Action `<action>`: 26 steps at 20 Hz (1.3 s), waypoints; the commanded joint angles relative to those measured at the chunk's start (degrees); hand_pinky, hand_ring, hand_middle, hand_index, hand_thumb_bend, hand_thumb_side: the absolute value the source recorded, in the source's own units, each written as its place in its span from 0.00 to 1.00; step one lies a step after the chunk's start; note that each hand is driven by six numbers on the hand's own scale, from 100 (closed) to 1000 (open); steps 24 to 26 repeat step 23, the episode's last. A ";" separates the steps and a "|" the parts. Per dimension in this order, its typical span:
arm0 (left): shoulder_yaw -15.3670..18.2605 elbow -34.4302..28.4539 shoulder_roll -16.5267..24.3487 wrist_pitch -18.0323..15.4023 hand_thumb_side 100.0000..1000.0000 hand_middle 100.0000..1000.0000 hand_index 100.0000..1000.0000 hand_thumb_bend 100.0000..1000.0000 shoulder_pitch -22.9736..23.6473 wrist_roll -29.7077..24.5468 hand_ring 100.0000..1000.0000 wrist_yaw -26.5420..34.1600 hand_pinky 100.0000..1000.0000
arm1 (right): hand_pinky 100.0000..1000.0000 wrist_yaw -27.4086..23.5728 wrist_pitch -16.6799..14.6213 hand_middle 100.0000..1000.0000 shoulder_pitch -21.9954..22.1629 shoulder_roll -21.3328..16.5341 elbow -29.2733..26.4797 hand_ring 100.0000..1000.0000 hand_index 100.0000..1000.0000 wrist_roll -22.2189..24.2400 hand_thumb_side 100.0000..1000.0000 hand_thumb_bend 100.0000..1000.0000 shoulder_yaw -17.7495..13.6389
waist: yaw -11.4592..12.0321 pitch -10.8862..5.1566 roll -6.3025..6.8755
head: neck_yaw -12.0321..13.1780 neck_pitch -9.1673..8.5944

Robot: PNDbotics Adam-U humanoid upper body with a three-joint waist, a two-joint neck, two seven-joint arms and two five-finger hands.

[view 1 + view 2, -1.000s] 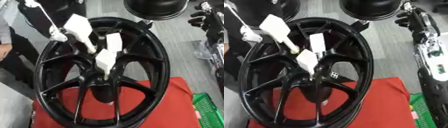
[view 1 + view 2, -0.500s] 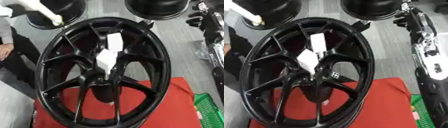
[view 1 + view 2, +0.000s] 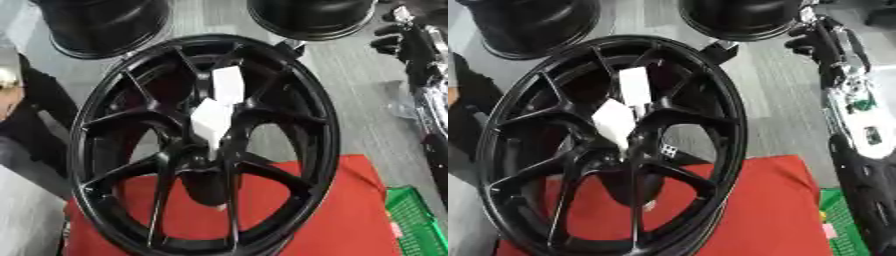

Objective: Pull the pin out of the wheel hub.

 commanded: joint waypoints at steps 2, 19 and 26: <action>1.76 3.70 2.80 1.18 1.00 0.92 1.00 0.59 1.54 -1.95 1.00 1.76 0.97 | 0.74 0.27 -0.08 0.53 -0.82 -1.58 -0.43 0.58 0.72 0.29 0.69 0.00 0.00 | -0.11 -0.84 -0.22 | 0.48 -1.03; 14.90 -10.33 -9.49 6.33 0.70 0.69 0.82 0.00 3.78 7.46 0.75 12.05 0.73 | 0.74 -0.32 -0.27 0.53 -1.69 -0.33 -0.87 0.58 0.72 0.15 0.68 0.00 -0.45 | -0.85 -0.49 -1.62 | 0.50 1.19; 15.59 -16.53 -15.69 3.42 0.71 0.69 0.82 0.00 8.53 11.27 0.75 15.87 0.73 | 0.74 -0.52 -0.23 0.53 -2.49 0.29 -1.05 0.58 0.72 0.35 0.68 0.00 -0.16 | -1.42 -0.26 -2.28 | 1.36 1.14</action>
